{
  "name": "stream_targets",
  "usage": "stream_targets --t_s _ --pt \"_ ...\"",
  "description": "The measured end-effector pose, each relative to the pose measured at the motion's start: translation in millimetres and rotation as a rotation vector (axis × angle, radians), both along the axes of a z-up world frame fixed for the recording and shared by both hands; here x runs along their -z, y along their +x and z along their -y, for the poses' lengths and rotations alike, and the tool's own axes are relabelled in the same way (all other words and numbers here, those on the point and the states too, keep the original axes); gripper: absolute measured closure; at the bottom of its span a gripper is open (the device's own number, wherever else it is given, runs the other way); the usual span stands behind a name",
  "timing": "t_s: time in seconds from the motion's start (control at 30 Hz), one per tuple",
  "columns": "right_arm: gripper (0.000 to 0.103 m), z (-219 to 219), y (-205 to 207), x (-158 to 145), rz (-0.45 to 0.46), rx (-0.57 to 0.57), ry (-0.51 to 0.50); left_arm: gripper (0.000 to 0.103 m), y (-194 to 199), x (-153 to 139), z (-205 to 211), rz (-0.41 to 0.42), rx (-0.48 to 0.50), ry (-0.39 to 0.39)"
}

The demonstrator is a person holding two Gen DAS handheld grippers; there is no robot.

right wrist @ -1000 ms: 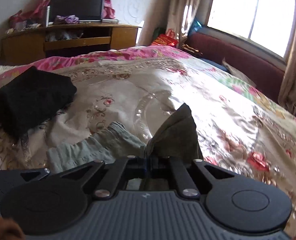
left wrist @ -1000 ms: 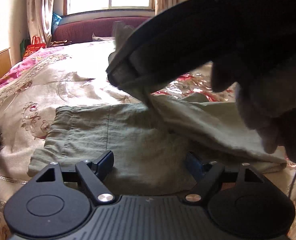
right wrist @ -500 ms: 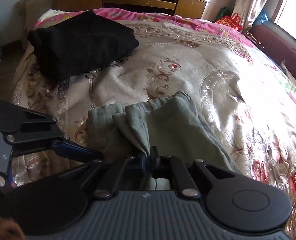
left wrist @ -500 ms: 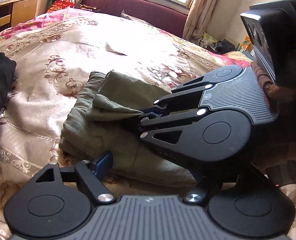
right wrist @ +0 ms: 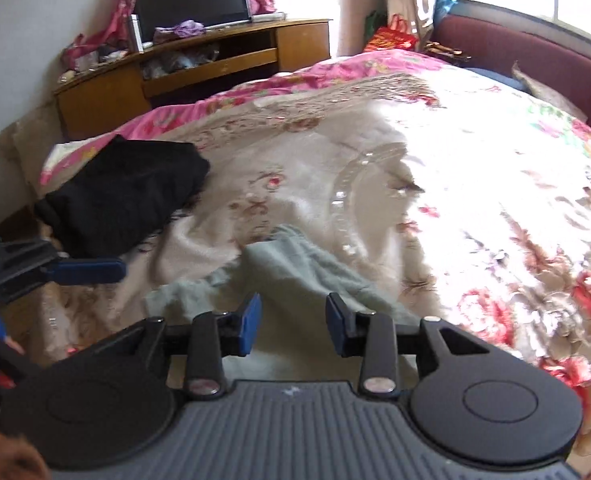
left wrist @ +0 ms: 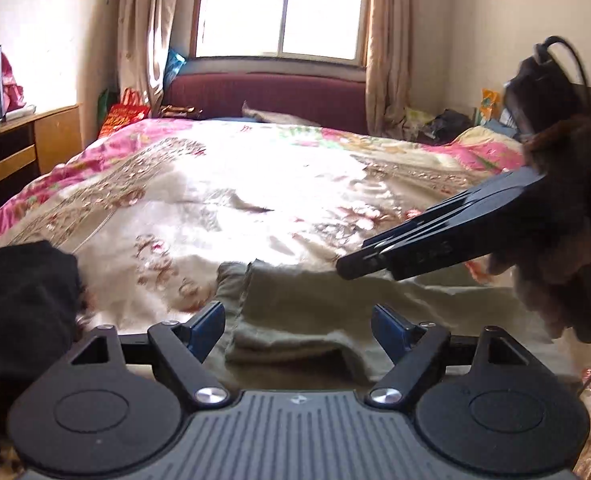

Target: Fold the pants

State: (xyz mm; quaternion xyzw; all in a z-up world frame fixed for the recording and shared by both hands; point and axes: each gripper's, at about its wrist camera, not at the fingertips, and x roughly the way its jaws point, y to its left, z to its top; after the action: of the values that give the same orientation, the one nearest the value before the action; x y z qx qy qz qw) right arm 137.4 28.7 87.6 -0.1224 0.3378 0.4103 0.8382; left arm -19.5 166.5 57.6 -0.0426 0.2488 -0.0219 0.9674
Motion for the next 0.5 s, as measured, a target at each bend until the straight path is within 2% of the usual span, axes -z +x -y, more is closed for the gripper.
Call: stream_targets --t_s 0.07,0.17,0.2,0.27,0.33,0.37,0.43,0.5 --pt "0.065 -3.2 16.5 8.5 -0.018 -0.002 -0.017 0.01 12.9 3.5 8.7 0.017 0.024 0.017" --pt "0.066 -12.9 34.8 16.2 -0.067 -0.002 0.004 0.01 27.9 15.1 18.0 -0.011 0.054 0.04" --pt "0.066 -17.2 37.3 17.3 -0.068 -0.014 0.018 0.01 31.4 20.7 21.0 -0.032 0.065 0.061" --pt "0.066 -27.0 39.9 20.0 -0.064 -0.049 0.031 0.009 42.8 40.3 24.7 -0.154 0.069 0.119" --pt "0.066 -43.8 42.2 29.0 -0.063 -0.091 -0.016 0.009 51.0 61.2 21.9 -0.273 0.058 0.129" --pt "0.066 -53.8 43.3 37.3 -0.06 -0.115 -0.056 0.009 52.8 62.3 17.8 -0.288 0.057 0.101" --pt "0.069 -70.7 45.2 57.5 0.01 -0.099 -0.161 0.009 53.4 55.1 13.5 -0.281 0.058 0.072" --pt "0.068 -81.0 53.4 73.6 0.076 -0.065 -0.233 0.009 52.7 54.0 15.2 -0.294 0.048 0.087"
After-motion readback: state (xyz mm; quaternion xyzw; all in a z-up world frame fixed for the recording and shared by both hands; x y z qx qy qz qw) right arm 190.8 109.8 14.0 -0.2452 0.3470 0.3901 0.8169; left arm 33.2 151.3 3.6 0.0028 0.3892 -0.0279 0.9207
